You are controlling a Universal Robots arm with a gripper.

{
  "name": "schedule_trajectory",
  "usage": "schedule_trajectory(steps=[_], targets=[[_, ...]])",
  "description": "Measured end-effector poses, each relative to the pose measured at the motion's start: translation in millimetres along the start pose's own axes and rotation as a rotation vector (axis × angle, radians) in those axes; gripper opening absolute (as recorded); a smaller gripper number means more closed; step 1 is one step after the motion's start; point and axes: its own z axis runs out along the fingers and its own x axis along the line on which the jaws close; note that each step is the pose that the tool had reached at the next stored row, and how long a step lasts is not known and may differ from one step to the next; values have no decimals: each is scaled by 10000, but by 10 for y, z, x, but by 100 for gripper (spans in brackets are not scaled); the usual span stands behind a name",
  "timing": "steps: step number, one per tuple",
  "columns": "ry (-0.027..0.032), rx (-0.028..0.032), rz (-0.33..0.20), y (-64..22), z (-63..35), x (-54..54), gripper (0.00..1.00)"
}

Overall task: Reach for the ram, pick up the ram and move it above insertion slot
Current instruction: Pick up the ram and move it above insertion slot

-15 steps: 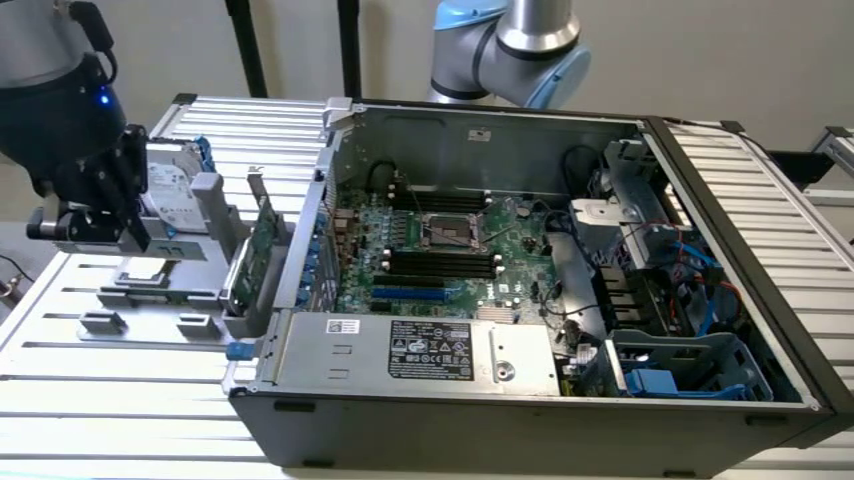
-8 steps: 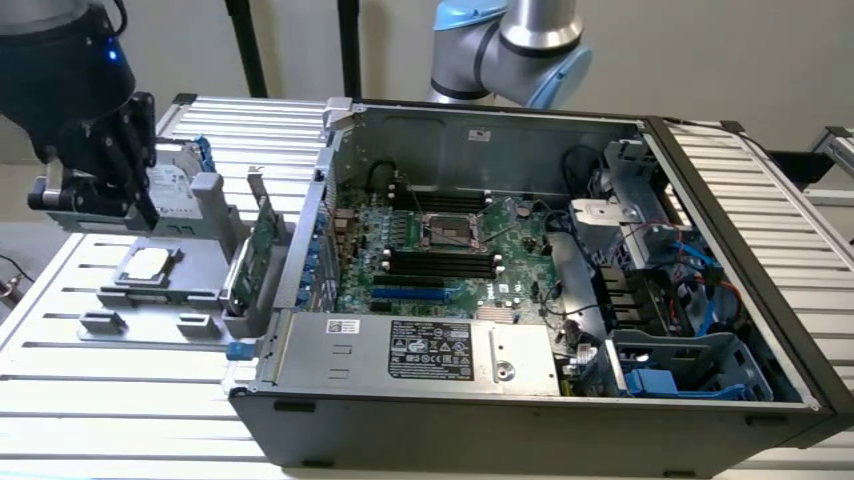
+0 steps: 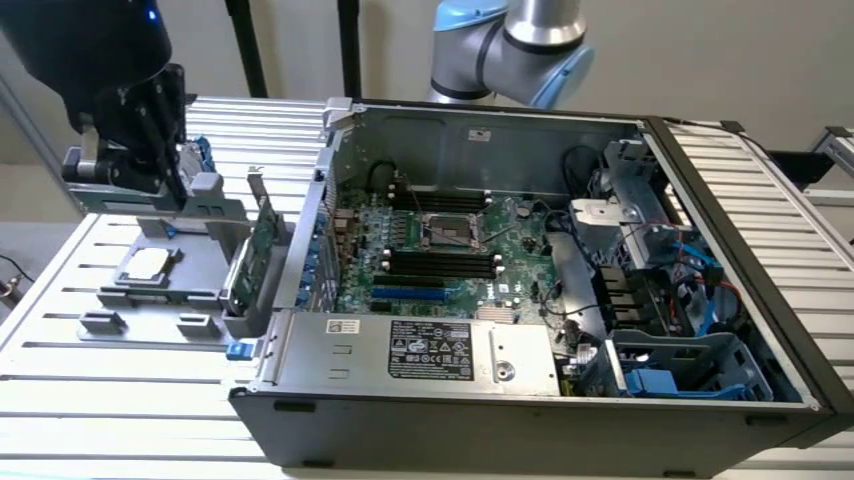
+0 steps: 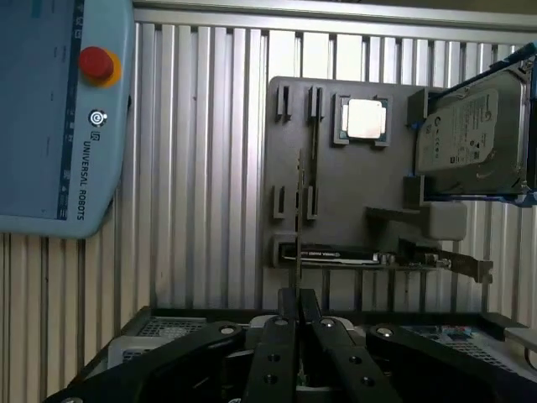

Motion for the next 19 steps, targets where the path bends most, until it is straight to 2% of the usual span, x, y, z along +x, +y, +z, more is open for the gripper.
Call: schedule_trajectory(steps=[7,19], targets=[[-36,1,-11,-319,-40,3,13],[-56,1,-18,-862,-76,11,13]])
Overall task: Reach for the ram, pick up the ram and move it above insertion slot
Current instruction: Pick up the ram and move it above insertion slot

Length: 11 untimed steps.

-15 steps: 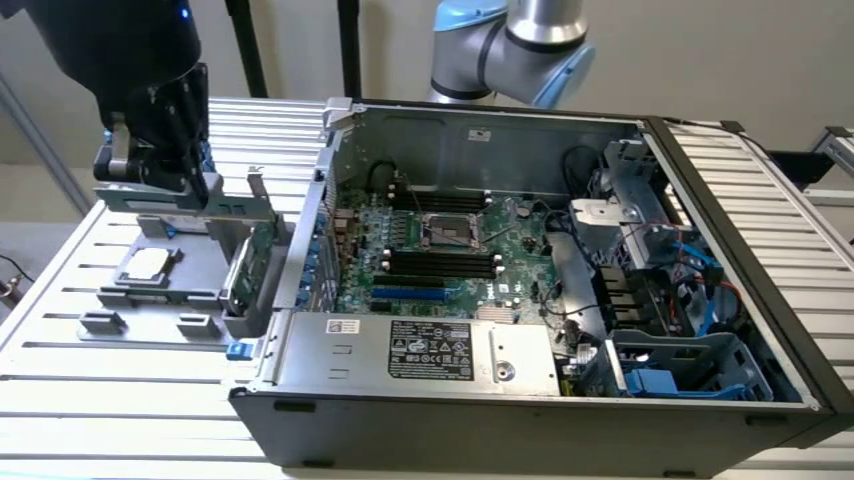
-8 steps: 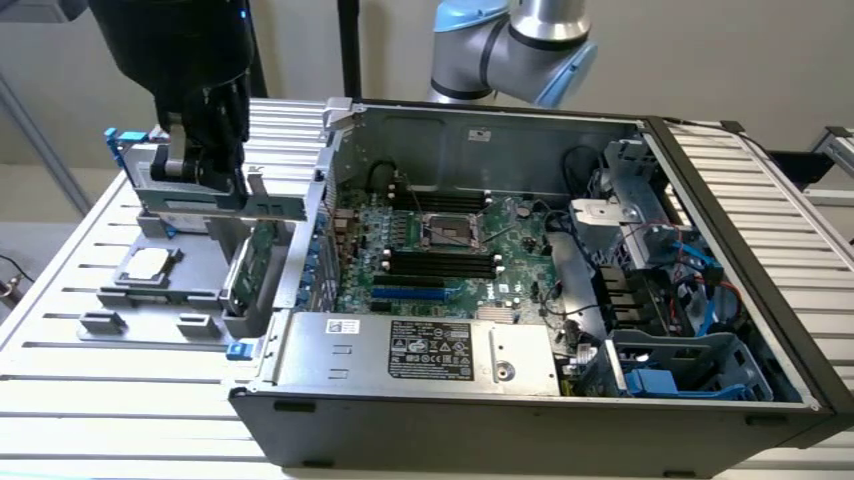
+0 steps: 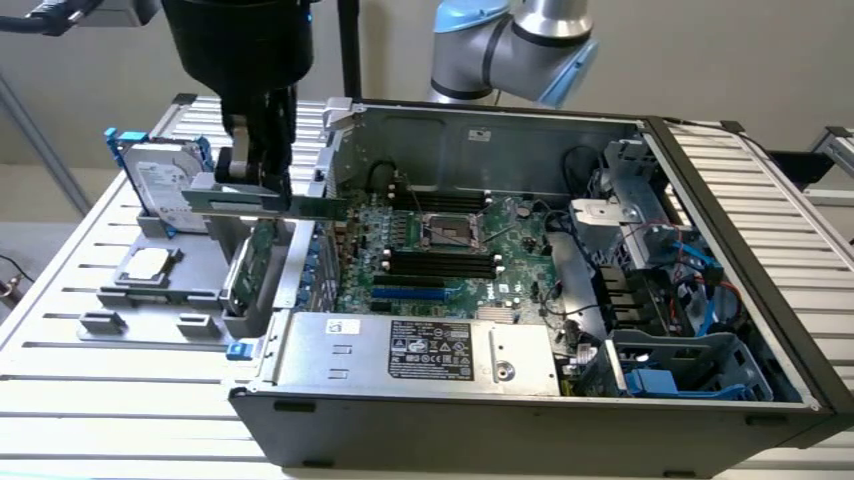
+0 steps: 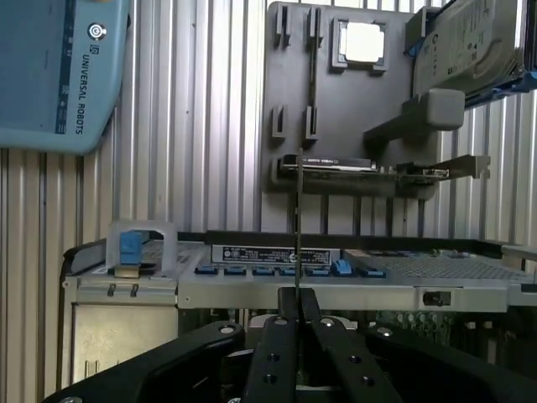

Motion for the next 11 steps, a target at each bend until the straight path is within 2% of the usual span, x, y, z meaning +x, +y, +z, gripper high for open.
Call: schedule_trajectory(steps=[11], targets=[[-1,-1,-2,-496,-33,7,13]])
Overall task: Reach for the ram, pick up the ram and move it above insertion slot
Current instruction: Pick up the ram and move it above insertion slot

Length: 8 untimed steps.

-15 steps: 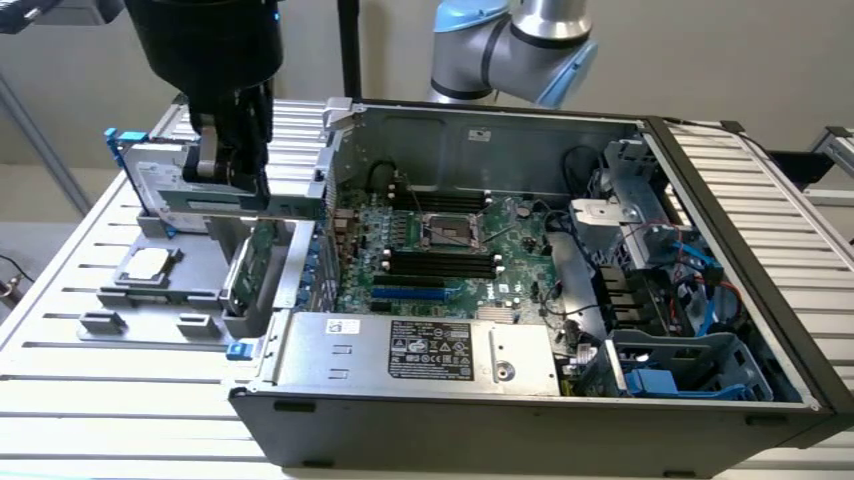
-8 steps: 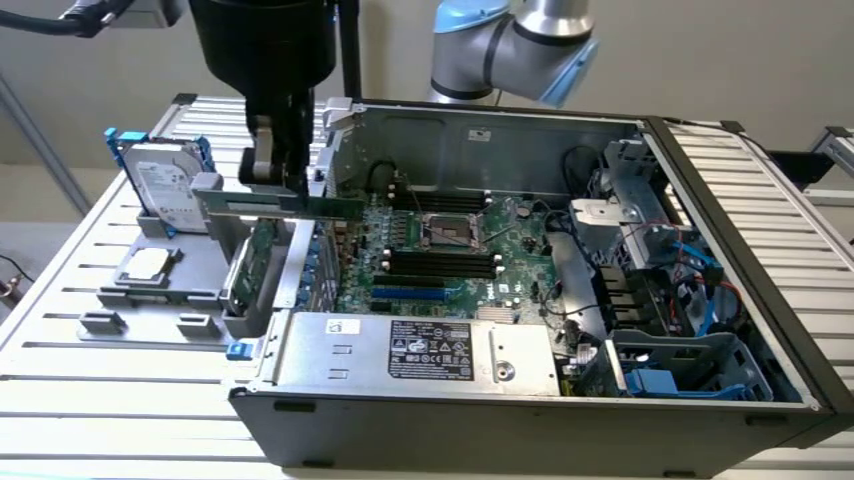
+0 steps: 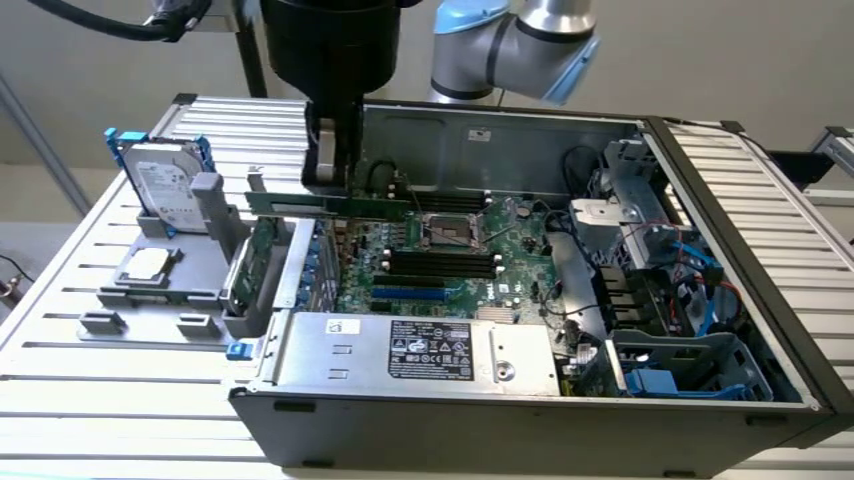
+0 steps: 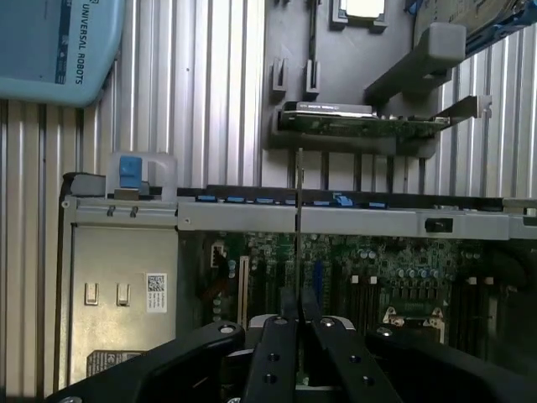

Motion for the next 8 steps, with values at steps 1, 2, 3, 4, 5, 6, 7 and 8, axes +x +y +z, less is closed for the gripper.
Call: schedule_trajectory(steps=[1,2,3,4,5,6,7,8], targets=[[-1,0,1,-46,-3,-1,13],[-1,0,1,-94,-5,-4,13],[-1,1,-1,-136,-7,-7,13],[-1,0,-1,-183,-10,-11,13],[-1,0,1,-230,-13,-17,13],[0,0,1,-275,-15,-24,13],[0,0,0,-320,-16,-34,13],[0,0,-1,-364,-18,-46,13]])
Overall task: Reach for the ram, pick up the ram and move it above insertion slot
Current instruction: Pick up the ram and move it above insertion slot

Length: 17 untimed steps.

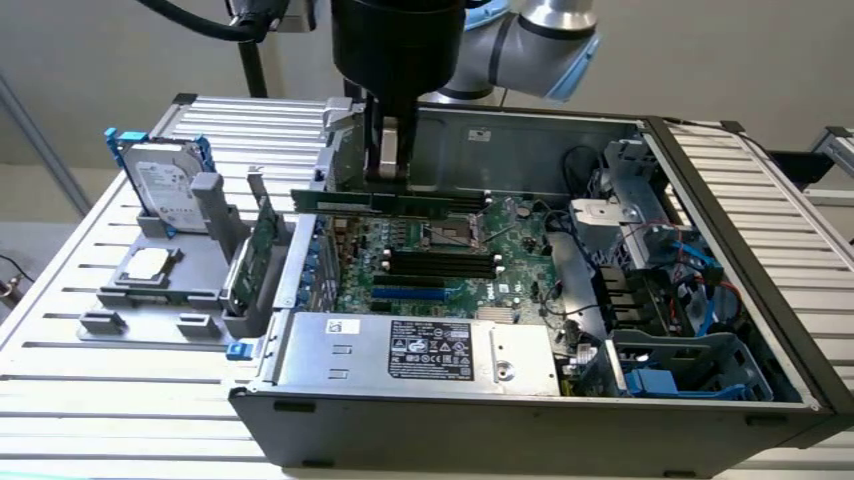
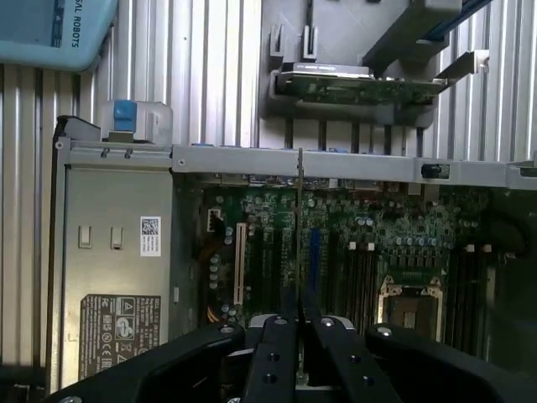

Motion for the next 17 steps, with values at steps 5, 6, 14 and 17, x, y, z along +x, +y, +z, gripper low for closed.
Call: schedule_trajectory(steps=[5,6,14,17], targets=[[0,0,0,-194,-2,-86,13],[3,0,0,-225,-2,-110,13],[39,4,4,-416,24,-384,13],[58,6,4,-461,43,-516,13]])
